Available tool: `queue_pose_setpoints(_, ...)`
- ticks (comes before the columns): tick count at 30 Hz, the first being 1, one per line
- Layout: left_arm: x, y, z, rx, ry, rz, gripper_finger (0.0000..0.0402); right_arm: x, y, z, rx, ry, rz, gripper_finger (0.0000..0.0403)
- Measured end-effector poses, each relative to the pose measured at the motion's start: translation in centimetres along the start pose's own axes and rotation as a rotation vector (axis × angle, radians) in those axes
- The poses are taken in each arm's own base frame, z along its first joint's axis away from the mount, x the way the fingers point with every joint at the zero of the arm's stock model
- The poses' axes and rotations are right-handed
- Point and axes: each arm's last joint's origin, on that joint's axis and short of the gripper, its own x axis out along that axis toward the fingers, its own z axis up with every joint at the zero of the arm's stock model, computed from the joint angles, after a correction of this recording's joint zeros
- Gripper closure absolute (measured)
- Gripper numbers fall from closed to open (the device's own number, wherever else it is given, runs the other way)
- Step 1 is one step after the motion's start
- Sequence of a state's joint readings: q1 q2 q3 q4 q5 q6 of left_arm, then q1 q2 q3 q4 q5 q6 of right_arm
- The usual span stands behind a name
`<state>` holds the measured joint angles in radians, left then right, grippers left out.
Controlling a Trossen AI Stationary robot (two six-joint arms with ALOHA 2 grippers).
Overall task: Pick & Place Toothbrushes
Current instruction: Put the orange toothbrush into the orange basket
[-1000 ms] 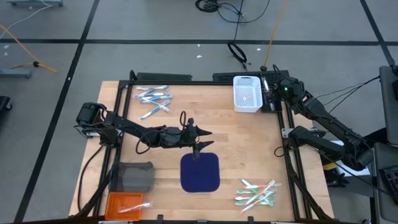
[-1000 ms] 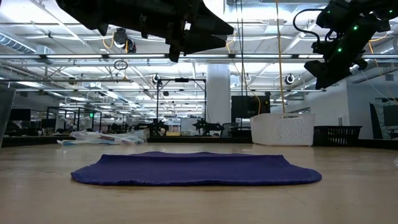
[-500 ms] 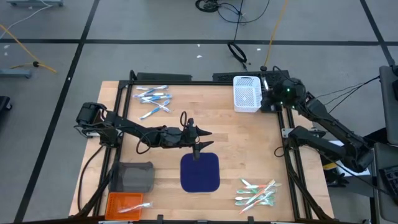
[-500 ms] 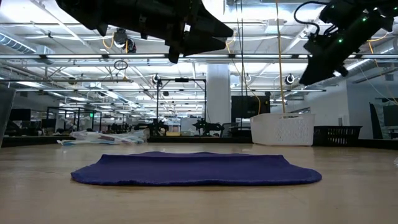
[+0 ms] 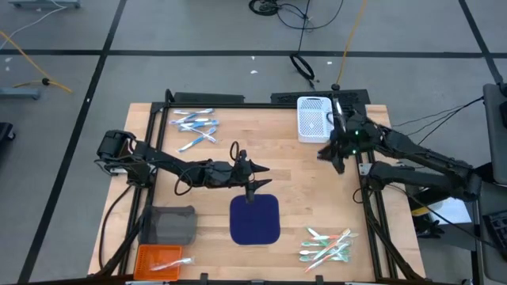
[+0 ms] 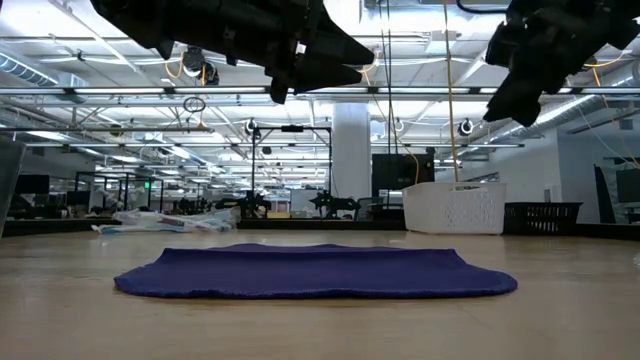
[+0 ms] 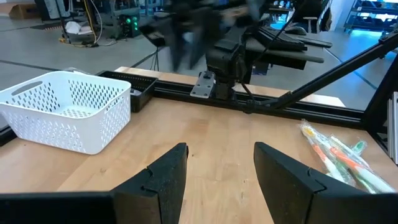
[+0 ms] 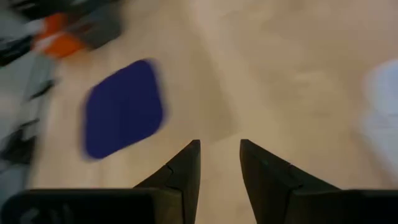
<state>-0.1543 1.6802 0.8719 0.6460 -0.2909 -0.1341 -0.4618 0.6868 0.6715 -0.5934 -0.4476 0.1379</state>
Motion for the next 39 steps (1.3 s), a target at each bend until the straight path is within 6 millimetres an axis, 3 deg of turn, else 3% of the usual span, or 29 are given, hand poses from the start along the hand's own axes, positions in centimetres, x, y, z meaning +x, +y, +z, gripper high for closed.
queue_pose_setpoints(7, 0.0, 0.1, 0.0, -0.001, 0.0, 0.003, 0.0213, 2.2, 3.1, -2.4, -0.033, 0.139, 0.206, 0.03)
queue_pose_setpoints(16, 0.0, 0.2, 0.0, -0.001, 0.0, 0.005, 0.0213, 4.9, 6.2, -6.4, -0.088, 0.168, 0.472, 0.03)
queue_pose_setpoints(29, 0.1, 0.4, 0.0, -0.01, -0.001, 0.011, 0.0213, 6.4, 7.3, -13.0, -0.054, 0.176, 0.583, 0.03)
queue_pose_setpoints(39, 0.4, 1.5, 0.2, -0.069, -0.005, 0.042, 0.0213, 6.7, 8.7, -15.4, -0.117, 0.117, 0.586, 0.03)
